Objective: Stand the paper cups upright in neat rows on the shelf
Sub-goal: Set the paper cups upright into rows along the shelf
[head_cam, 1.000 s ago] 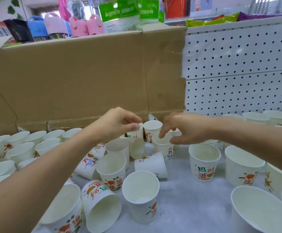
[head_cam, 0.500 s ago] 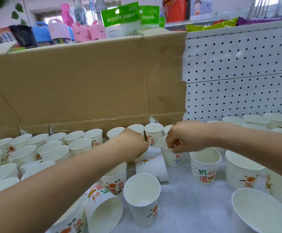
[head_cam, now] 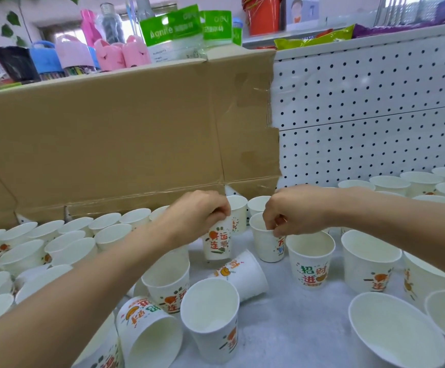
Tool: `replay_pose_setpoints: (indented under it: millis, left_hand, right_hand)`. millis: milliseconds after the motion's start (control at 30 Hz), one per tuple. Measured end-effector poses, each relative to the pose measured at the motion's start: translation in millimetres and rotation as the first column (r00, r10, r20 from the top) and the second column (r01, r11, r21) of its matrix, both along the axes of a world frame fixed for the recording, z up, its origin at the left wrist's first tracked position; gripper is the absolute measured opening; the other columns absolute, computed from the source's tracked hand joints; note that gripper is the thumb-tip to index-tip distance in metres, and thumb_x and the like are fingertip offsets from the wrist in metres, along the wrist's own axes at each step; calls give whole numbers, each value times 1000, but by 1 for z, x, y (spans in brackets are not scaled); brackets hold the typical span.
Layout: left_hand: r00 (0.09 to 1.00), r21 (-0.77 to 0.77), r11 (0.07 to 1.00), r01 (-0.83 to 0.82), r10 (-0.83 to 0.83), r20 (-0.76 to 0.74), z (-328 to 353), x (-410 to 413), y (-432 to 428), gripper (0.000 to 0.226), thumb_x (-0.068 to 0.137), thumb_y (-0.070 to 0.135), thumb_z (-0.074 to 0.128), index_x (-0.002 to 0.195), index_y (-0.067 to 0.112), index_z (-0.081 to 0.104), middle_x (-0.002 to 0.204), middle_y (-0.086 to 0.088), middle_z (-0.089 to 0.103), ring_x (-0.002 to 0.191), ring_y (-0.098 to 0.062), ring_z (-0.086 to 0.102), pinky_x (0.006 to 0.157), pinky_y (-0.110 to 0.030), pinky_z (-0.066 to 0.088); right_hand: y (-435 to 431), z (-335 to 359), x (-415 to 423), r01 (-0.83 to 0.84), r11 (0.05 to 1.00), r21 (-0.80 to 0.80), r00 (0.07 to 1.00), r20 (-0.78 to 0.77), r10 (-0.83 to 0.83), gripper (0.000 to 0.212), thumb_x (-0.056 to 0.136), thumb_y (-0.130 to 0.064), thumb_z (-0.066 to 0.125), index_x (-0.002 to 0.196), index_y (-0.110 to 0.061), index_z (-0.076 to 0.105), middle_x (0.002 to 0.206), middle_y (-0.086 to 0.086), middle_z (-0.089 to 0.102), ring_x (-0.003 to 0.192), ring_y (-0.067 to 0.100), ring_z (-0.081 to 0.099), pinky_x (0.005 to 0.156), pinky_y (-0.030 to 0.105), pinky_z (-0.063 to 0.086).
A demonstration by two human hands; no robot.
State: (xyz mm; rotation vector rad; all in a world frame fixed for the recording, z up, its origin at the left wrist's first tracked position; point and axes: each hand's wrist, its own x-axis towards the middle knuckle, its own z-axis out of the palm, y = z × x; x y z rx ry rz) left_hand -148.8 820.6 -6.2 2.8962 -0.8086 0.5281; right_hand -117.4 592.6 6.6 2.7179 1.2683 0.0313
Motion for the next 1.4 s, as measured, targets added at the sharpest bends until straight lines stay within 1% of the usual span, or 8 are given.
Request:
replay_pose_setpoints:
  millis: [367, 467, 567, 700, 967, 1133, 1267, 1400]
  left_hand:
    - [1000, 140, 990, 16, -13, -25, -5, -6, -6, 13, 90, 19, 61, 100, 25, 65, 91, 14, 60, 77, -7, 52, 70, -36, 50]
    - [999, -184, 983, -10, 19, 48, 18, -11, 8, 15, 86, 17, 68, 101, 21, 68, 89, 11, 63, 77, -9, 58, 75, -33, 51]
    - [990, -411, 905, -107, 134, 38, 42, -32, 28, 18, 88, 21, 67, 106, 24, 67, 91, 10, 67, 84, -9, 63, 81, -27, 52]
    - [969, -253, 947, -196, 147, -200, 38, -72, 36, 19, 86, 34, 67, 105, 34, 68, 95, 19, 67, 89, 4, 60, 82, -21, 50]
    - [898, -10, 961, -275, 253, -361, 18, -120, 58, 40, 74, 49, 75, 111, 47, 61, 112, 35, 55, 100, 30, 36, 75, -4, 38]
    - [909, 28, 963, -269, 263, -322, 6, -125, 57, 44, 75, 43, 77, 116, 38, 62, 110, 26, 58, 100, 11, 49, 81, -11, 42]
    - [933, 96, 964, -247, 264, -245, -1, -120, 53, 19, 83, 35, 70, 100, 28, 71, 94, 18, 64, 89, 0, 56, 77, -20, 46]
    - [967, 20, 978, -207, 208, -150, -5, -114, 49, 9, 85, 34, 69, 90, 29, 74, 91, 13, 65, 92, -5, 48, 80, -28, 43]
  right_hand:
    - [1, 2, -1, 17, 1000, 6, 1000, 20, -17, 13, 89, -34, 61, 94, -28, 71, 87, -12, 65, 73, 8, 55, 57, 24, 42]
    - [-3, 8, -3, 23, 994, 107, 998, 56, -29, 19, 89, -41, 61, 104, -31, 69, 96, -13, 64, 86, 9, 57, 72, 31, 51]
    - [-7, 14, -11, -3, 971, 238, 998, 58, -11, 15, 89, -41, 60, 89, -30, 70, 84, -12, 64, 77, 10, 57, 72, 37, 53]
    - [2, 9, -36, 72, 967, 243, 997, -29, -66, 37, 89, -49, 55, 73, -18, 66, 67, -2, 63, 60, 13, 53, 57, 33, 46]
    - [48, -18, -62, 159, 973, 168, 981, 86, -175, 47, 93, -55, 46, 116, -14, 55, 103, 5, 65, 95, 26, 60, 82, 43, 52]
    - [63, -22, -59, 281, 919, 276, 955, -172, -240, 45, 91, -30, 58, 131, -18, 43, 117, 3, 59, 101, 22, 55, 86, 37, 48]
    - [67, -27, -61, 350, 845, 404, 919, -321, -228, 39, 85, -12, 63, 120, -22, 48, 96, -2, 55, 91, 19, 56, 74, 30, 48]
    - [53, -13, -77, 205, 870, 449, 979, -94, -182, 36, 84, -6, 53, 114, -25, 54, 83, -9, 59, 79, 10, 50, 75, 35, 50]
